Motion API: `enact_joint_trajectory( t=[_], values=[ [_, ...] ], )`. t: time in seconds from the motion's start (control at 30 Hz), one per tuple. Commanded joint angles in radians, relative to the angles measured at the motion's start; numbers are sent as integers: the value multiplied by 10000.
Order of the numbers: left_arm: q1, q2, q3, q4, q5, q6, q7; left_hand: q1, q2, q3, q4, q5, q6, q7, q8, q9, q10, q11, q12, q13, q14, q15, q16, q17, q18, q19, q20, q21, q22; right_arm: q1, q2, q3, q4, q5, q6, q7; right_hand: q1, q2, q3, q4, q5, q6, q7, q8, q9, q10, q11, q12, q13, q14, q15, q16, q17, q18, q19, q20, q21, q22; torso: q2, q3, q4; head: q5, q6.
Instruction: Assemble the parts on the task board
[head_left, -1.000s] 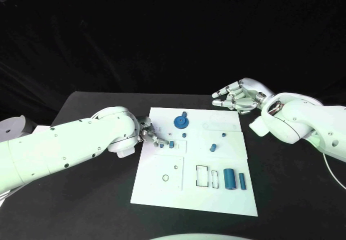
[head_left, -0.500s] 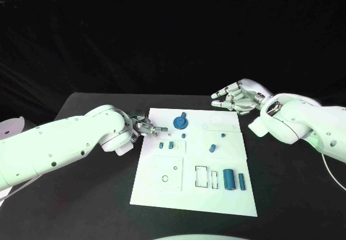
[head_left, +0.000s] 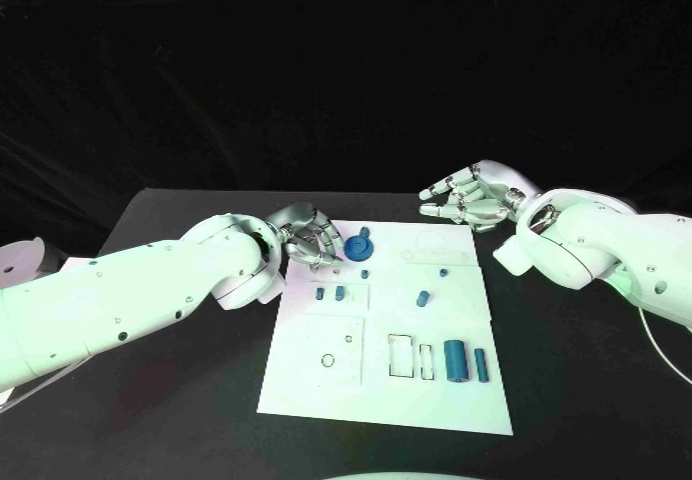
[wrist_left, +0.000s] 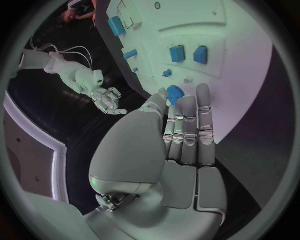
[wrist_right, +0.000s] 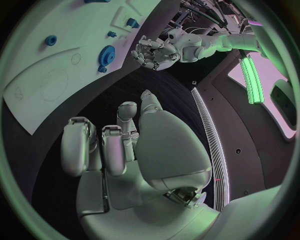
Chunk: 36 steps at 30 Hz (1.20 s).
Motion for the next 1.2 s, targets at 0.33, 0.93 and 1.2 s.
enact_joint_trajectory(
  t=[0.33,0.93,1.2],
  values=[
    [-68,825,-94,-643,-4411,553,1719,-362,-603,406,19,-633,1355,-186,-1498,-1492,706,3,-2071,-2597,2873,-72,3295,2564,76,1892,-69,664,190,-36,87,-1,-25,1,161,116,42,80,-32,-40,37,52,-14,54,14,-55,15,34,0,745,-8,-38,1494,67,-54,-4,-52,-7,6,17,-4,-90,82],
    [-80,1695,-114,-1469,-5351,1707,1056,-570,-510,252,179,-637,2261,-255,-2020,-1995,1663,-128,-2560,-3394,3841,-227,5319,4477,-523,3573,-269,4289,3164,-43,171,-1,-47,6,180,143,49,94,-35,-44,49,53,-15,55,14,-48,14,53,8,748,-8,-31,1503,64,-47,-5,-44,8,7,11,1,-116,84],
    [-117,1980,-119,-1850,-5385,1735,1008,-376,-311,515,138,-618,2423,-262,-2132,-2089,1821,-138,-2747,-3557,3851,-242,5302,4369,-568,3659,-291,4539,3388,-45,215,-1,-60,10,196,154,58,105,-34,-48,54,55,-15,55,14,-46,14,57,8,747,-9,-36,1498,65,-48,-5,-47,4,2,7,-19,-103,72]
  ],
)
